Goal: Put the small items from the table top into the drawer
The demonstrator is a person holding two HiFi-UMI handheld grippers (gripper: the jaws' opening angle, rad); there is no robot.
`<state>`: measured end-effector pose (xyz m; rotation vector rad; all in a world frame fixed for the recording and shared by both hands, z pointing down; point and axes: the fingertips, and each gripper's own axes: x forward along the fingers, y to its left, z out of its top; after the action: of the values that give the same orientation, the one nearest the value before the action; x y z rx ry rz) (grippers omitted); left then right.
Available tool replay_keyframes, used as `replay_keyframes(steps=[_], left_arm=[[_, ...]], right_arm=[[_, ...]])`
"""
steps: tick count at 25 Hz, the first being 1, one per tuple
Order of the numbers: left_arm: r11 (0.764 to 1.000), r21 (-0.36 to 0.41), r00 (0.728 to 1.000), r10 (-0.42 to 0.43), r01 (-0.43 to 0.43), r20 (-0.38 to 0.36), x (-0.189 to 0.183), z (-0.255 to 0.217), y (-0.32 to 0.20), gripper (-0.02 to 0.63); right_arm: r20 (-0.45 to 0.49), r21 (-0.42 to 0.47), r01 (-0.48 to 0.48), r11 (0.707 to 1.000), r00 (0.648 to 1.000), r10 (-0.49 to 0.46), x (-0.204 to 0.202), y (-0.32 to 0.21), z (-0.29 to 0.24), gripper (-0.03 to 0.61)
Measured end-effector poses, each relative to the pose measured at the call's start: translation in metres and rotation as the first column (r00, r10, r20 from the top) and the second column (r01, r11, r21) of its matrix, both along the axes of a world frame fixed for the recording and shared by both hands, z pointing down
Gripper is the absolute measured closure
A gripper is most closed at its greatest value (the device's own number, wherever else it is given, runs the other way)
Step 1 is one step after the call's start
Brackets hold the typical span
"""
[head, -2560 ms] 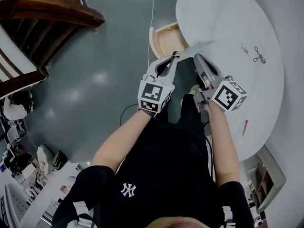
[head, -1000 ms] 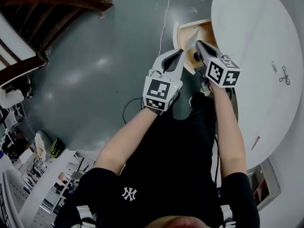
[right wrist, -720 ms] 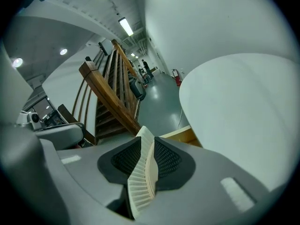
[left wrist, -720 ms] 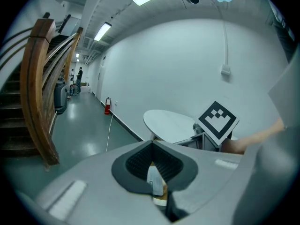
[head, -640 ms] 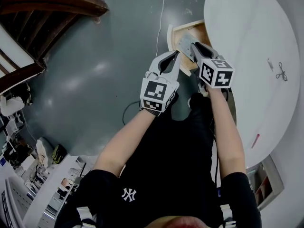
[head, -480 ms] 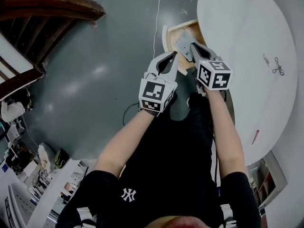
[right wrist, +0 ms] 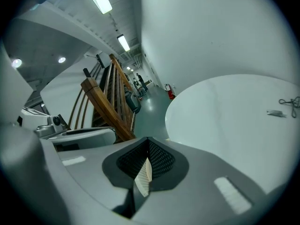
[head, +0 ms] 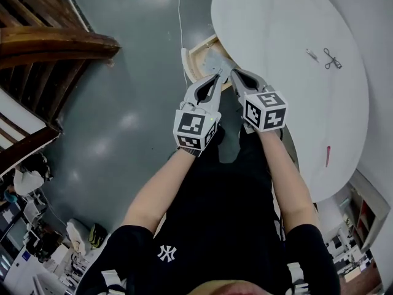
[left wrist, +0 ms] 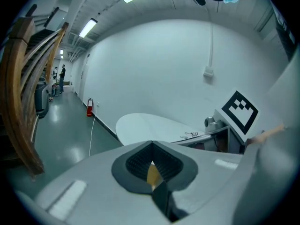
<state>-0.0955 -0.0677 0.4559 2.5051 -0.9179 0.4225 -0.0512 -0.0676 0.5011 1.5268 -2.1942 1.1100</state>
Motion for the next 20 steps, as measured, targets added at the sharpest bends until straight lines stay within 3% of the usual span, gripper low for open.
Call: replay_keyframes(steps=[12,20], left_arm=[[0.985,0.039,0.984,0.172,-0.17,-0.04,0.069,-0.051,0.044,0.614],[0.94,0.068,0.939,0.338,-0.334,-0.07,0.124,-0.082,0.096,0.614]], right_arm=[[-0.013,0.096,-0.12,0.988,0.992,0.122,0.058,0.054,-0.068,0.557],[-0.073,0.171,-0.216,0.961,0.97,0.231,0.104,0.107,-0.113,0.557]])
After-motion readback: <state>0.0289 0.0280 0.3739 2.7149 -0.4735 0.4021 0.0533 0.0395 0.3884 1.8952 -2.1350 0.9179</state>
